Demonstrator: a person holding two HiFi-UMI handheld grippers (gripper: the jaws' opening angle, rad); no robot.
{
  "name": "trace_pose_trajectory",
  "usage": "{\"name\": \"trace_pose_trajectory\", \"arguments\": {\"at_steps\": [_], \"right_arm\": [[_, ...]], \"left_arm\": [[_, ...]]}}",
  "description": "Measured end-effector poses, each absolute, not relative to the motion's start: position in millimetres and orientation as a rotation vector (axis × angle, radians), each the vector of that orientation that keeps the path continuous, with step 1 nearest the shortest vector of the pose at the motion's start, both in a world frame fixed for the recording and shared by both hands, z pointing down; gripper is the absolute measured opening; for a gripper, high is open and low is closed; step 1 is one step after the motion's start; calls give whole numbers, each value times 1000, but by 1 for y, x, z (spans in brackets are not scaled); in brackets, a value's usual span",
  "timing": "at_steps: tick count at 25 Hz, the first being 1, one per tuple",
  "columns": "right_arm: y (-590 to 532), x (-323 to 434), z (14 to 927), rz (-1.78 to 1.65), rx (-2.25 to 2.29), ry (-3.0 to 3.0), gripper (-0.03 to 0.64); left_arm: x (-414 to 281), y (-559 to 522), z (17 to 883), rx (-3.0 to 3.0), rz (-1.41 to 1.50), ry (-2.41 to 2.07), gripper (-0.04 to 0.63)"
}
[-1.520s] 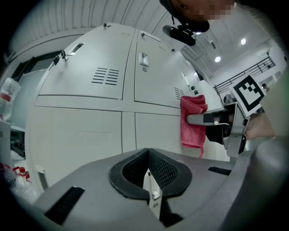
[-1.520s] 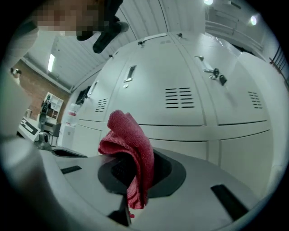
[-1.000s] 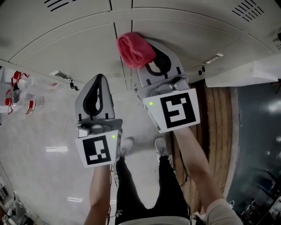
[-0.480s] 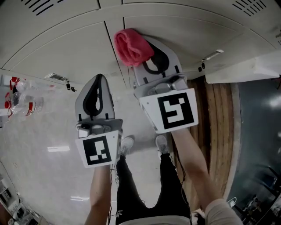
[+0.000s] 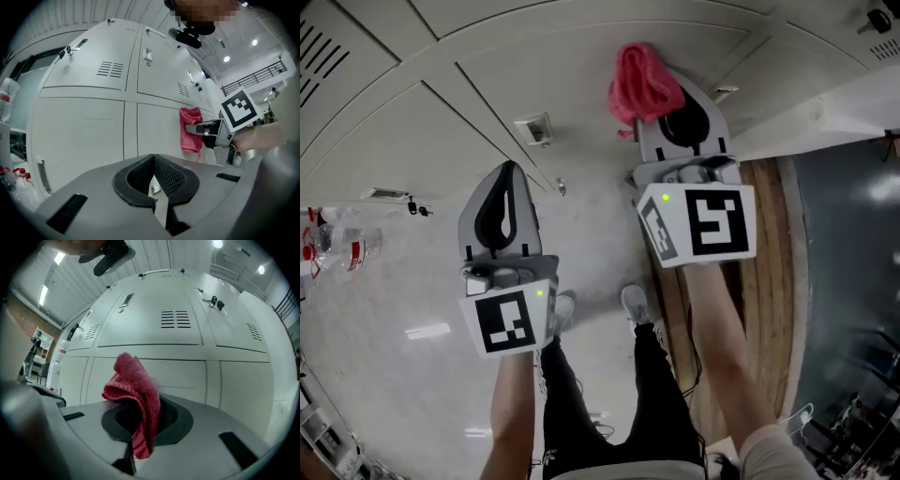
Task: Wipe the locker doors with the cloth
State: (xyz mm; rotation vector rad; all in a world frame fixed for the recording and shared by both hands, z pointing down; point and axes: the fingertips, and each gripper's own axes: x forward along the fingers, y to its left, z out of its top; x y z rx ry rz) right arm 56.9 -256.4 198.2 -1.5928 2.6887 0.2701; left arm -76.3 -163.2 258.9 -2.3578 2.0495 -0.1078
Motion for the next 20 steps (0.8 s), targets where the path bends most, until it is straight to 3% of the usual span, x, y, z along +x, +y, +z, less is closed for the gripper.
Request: {"name": "trace_pose_trajectory", "arguments": {"at_steps": [12, 20], "right_arm": [[-289, 161, 211, 233, -1833, 2583, 40], [-295, 181, 212, 248, -1862, 2561, 39]], "left_arm": [[-28, -184, 275, -2405, -105, 2003, 17], [-28, -189, 278, -2390, -108, 2018, 17]]}}
